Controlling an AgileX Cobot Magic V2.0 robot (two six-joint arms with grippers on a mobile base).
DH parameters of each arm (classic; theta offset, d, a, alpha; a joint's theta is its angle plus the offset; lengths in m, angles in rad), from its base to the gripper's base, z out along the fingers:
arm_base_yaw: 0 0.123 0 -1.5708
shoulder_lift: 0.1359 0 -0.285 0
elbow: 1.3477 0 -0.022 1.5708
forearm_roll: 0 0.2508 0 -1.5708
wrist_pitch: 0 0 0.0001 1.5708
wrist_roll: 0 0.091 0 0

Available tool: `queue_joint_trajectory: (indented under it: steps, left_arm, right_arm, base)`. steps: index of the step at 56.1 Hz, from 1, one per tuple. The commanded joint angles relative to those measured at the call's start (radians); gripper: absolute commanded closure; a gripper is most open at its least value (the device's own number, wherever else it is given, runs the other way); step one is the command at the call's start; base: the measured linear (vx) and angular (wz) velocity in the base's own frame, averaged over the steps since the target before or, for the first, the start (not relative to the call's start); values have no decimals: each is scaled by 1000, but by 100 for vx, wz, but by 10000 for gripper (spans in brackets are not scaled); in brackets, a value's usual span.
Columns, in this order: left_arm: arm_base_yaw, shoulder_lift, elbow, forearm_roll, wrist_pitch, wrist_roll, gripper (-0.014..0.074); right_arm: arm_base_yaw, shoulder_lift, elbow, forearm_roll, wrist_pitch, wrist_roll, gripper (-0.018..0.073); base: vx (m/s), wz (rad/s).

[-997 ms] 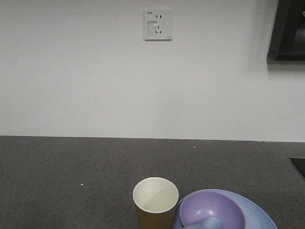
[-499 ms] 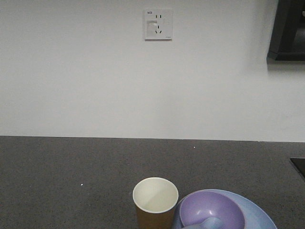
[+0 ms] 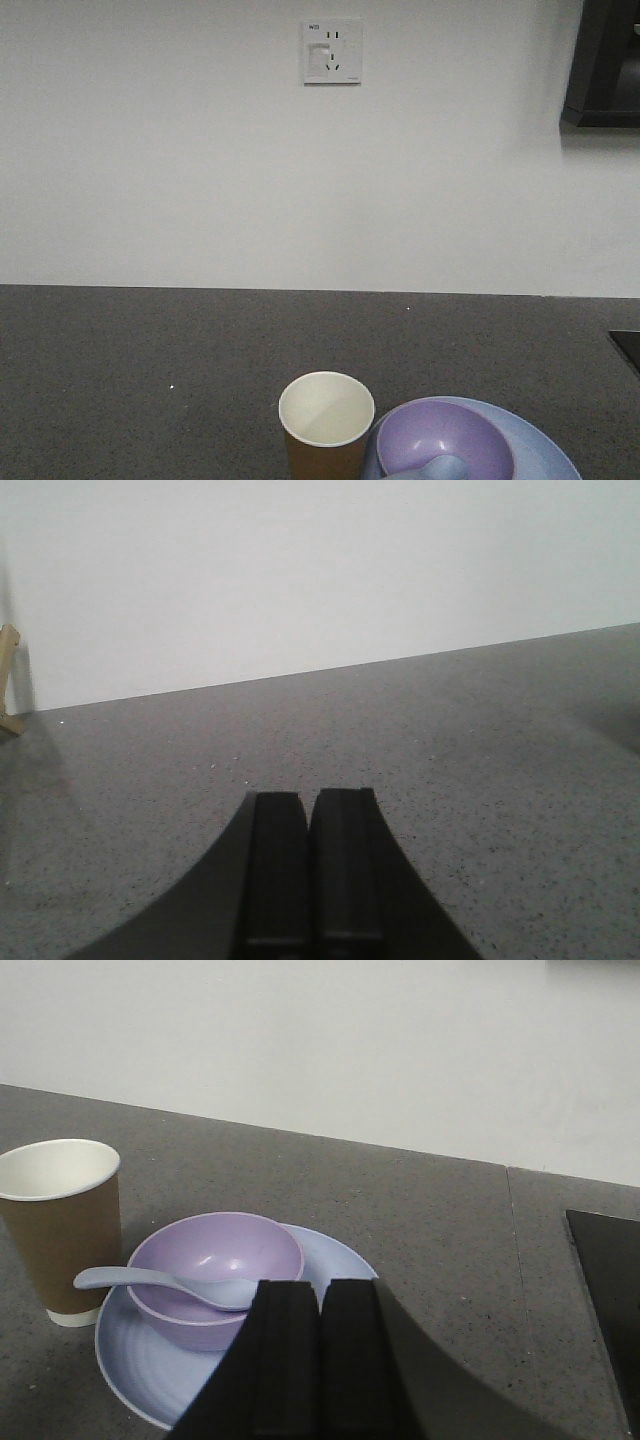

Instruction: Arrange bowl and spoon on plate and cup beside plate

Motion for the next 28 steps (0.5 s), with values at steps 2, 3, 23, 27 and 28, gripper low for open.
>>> queue_joint_trajectory:
  steps: [2, 3, 23, 27, 28]
  left_arm:
    - [2, -15, -25, -9, -76, 0, 599]
    - [2, -15, -25, -9, -76, 0, 599]
    - [2, -15, -25, -9, -76, 0, 599]
    - [2, -15, -25, -9, -76, 0, 599]
    - [2, -15, -25, -9, -76, 0, 599]
  right_arm:
    - [-1, 11, -26, 1, -77, -6, 568]
    - [-1, 11, -26, 1, -77, -6, 568]
    - [-20, -19, 78, -138, -196, 139, 568]
    - [-44, -52, 162, -194, -300, 223, 568]
    - [-52, -63, 193, -212, -334, 243, 568]
  base:
    - [0, 0]
    - [0, 0]
    - [0, 0]
    - [0, 0]
    - [0, 0]
